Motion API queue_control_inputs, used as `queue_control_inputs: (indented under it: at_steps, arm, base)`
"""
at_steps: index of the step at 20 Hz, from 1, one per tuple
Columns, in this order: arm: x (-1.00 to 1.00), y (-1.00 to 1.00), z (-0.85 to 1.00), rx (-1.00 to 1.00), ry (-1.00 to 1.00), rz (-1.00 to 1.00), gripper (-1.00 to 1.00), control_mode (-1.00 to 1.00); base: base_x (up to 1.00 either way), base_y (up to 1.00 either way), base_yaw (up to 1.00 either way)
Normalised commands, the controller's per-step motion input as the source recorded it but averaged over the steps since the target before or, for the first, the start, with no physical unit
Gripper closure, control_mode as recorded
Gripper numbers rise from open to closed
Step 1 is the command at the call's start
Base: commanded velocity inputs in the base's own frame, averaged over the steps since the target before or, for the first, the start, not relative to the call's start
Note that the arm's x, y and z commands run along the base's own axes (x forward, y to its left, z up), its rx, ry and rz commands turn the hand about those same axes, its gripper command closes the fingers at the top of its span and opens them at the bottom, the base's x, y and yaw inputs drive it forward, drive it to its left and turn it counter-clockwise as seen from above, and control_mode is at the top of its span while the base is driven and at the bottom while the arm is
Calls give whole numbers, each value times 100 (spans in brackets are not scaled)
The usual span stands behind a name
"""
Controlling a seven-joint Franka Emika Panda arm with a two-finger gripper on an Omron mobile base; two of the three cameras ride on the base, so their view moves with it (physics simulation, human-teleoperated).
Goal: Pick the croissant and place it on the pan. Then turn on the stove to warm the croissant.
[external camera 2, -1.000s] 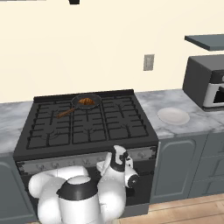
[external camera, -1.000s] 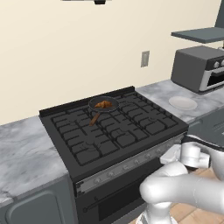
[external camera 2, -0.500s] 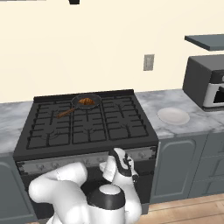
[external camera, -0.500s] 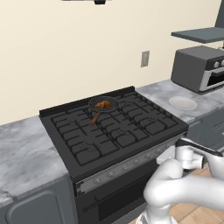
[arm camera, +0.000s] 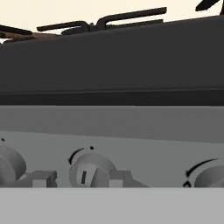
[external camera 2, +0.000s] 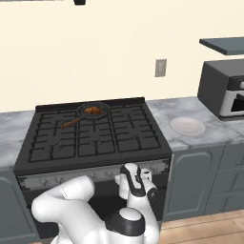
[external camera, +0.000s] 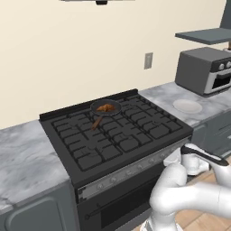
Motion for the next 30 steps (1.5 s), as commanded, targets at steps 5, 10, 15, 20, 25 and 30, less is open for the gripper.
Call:
queue_control_inputs:
  at_steps: [5, 10, 15, 20, 25, 30]
  arm:
    - [30, 41, -7, -2, 0, -4, 100, -100]
    - [16, 25, -3, -2, 0, -7, 100, -100]
    - [8, 34, 0, -15, -10, -1, 100, -100]
    - [0, 54, 0, -27, -45, 7, 100, -100]
    - [3, 50, -9, -27, -48, 23, 100, -100]
    - [22, 23, -13, -25, -43, 30, 100, -100]
  base:
    - [0, 0, 0]
    - [0, 0, 0]
    - [0, 0, 0]
    - [0, 0, 0]
    - [0, 0, 0]
    - [0, 0, 0]
